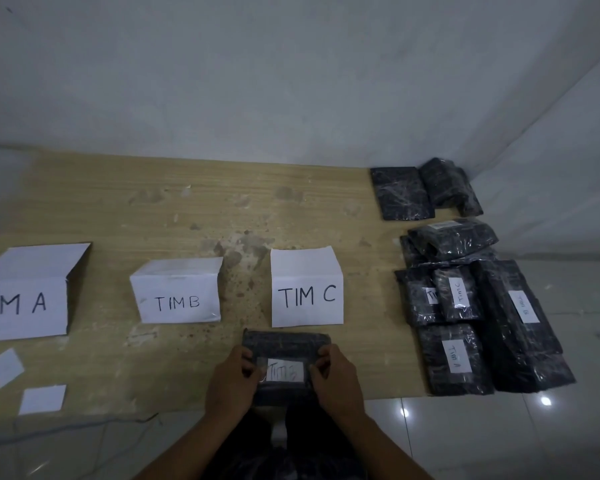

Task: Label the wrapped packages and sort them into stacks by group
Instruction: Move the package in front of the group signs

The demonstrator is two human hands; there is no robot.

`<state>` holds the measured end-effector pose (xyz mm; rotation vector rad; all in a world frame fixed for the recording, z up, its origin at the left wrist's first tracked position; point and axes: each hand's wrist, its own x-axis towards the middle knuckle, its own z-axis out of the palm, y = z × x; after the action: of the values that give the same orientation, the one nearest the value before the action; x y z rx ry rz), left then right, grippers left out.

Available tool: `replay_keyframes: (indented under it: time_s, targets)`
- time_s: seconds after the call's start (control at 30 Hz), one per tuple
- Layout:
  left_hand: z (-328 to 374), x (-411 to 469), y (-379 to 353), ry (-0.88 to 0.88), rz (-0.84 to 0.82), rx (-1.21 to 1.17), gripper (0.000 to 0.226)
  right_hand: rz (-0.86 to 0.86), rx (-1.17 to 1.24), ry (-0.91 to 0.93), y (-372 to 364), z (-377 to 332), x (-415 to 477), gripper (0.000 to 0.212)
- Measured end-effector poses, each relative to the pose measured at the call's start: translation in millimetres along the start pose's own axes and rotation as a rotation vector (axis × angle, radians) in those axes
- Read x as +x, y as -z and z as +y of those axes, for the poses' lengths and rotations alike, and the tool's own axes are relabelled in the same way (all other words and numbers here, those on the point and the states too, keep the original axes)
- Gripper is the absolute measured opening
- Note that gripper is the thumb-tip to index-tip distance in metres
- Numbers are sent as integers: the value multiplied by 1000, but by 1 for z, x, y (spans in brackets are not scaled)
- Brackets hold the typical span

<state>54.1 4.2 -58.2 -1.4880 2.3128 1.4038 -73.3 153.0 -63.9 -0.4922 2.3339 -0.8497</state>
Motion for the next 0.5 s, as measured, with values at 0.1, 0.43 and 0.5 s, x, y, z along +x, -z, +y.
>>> replay_keyframes:
  time_s: [0.1, 0.43, 0.5]
  targets:
    - [-2, -1, -4, -29, 20, 58, 27, 66, -91, 22, -7, 4, -4, 19]
    - [-26, 10, -13, 102, -72, -45, 74, 143, -52, -155, -25, -2, -13, 82]
    - [-14, 2, -9, 76, -101, -119, 67, 140, -10, -137, -22, -9, -15, 91]
